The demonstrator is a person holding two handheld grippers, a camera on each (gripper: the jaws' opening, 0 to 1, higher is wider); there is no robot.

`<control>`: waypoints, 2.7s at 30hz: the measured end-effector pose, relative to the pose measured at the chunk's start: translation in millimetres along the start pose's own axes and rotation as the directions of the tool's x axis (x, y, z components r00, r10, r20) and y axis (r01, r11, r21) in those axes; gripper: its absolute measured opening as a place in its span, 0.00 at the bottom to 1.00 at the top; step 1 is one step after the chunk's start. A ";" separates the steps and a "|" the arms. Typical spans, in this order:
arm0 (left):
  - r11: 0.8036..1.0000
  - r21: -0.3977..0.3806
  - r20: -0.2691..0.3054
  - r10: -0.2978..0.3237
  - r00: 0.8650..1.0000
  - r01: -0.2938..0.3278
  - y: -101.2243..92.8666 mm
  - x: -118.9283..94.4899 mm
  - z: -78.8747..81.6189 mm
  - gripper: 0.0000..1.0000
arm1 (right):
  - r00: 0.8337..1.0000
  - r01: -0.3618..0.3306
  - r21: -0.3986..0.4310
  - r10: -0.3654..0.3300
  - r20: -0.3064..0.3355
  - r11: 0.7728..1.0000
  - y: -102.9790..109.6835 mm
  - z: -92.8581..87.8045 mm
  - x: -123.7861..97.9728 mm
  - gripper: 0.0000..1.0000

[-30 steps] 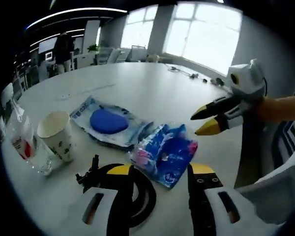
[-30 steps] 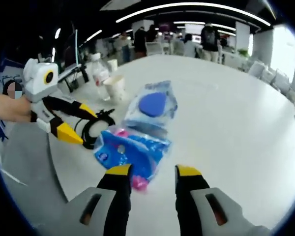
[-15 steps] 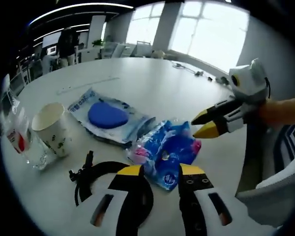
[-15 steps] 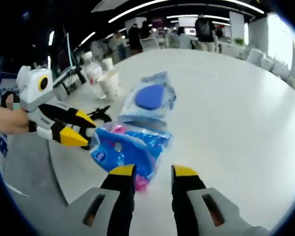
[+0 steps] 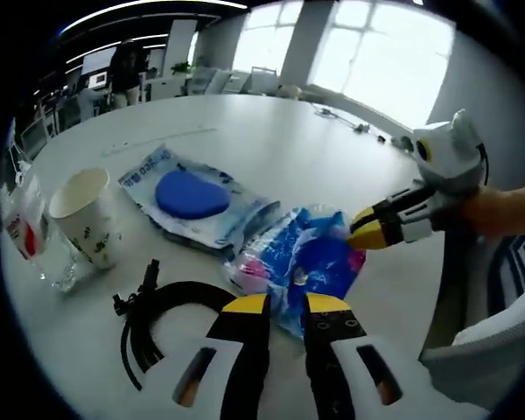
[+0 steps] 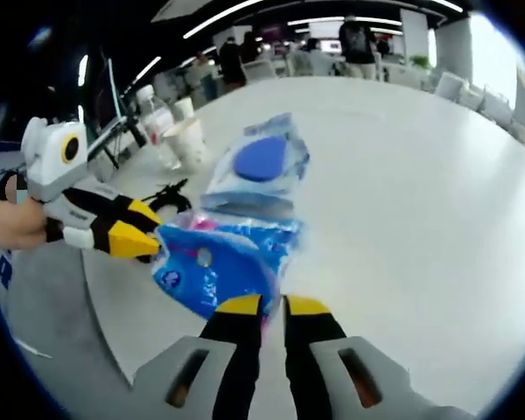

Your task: Arrange the tabletop items into an orderly group along one side of the table until the central work area is clear of visible clutter.

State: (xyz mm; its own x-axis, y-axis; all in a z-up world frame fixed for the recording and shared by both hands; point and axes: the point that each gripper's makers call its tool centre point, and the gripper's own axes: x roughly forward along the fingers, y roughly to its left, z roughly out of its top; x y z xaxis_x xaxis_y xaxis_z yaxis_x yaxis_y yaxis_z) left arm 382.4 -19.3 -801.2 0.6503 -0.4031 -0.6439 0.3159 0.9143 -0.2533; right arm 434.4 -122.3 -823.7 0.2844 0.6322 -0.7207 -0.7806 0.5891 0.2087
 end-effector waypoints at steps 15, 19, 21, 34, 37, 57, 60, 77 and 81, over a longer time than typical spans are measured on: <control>1.000 -0.010 0.103 -0.025 0.994 0.027 -13.2 0.2 37.5 0.00 | 0.998 0.023 0.071 -0.027 0.062 0.997 -15.8 11.7 -21.4 0.00; 0.999 -0.004 0.121 -0.044 0.992 0.045 -21.7 4.2 43.8 0.00 | 0.996 0.032 0.080 -0.038 0.075 0.996 -23.6 12.3 -29.6 0.00; 0.999 -0.004 0.118 -0.050 0.992 0.051 -25.6 6.3 43.0 0.00 | 0.996 0.036 0.084 -0.043 0.081 0.996 -26.8 12.5 -33.8 0.00; 0.997 -0.005 0.144 -0.078 0.987 0.079 -42.7 14.8 53.6 0.00 | 0.993 0.058 0.101 -0.068 0.096 0.993 -41.9 9.4 -50.3 0.00; 0.996 -0.002 0.158 -0.085 0.984 0.086 -48.5 16.9 57.4 0.00 | 0.992 0.067 0.100 -0.077 0.100 0.993 -46.7 9.8 -54.6 0.00; 0.993 0.041 0.220 -0.118 0.968 0.112 -69.4 32.4 93.9 0.00 | 0.979 0.126 0.136 -0.145 0.143 0.983 -76.2 13.1 -77.8 0.00; 0.992 0.055 0.219 -0.120 0.968 0.110 -69.7 35.9 97.9 0.00 | 0.976 0.135 0.139 -0.155 0.150 0.981 -81.2 14.7 -80.0 0.00; 0.990 0.089 0.218 -0.130 0.967 0.113 -75.0 60.2 118.4 0.00 | 0.965 0.183 0.137 -0.204 0.163 0.974 -114.8 24.2 -87.5 0.00; 0.988 0.104 0.219 -0.131 0.967 0.110 -77.6 66.5 124.0 0.00 | 0.963 0.193 0.138 -0.214 0.164 0.972 -123.8 26.5 -88.2 0.00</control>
State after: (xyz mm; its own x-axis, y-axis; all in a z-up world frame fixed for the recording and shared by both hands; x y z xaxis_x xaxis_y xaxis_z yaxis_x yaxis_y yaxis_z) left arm 486.8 -121.9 -734.8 0.7384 -0.5182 -0.4315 0.4562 0.8551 -0.2462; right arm 520.7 -237.7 -768.4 0.5326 0.5651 -0.6301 -0.6270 0.7635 0.1549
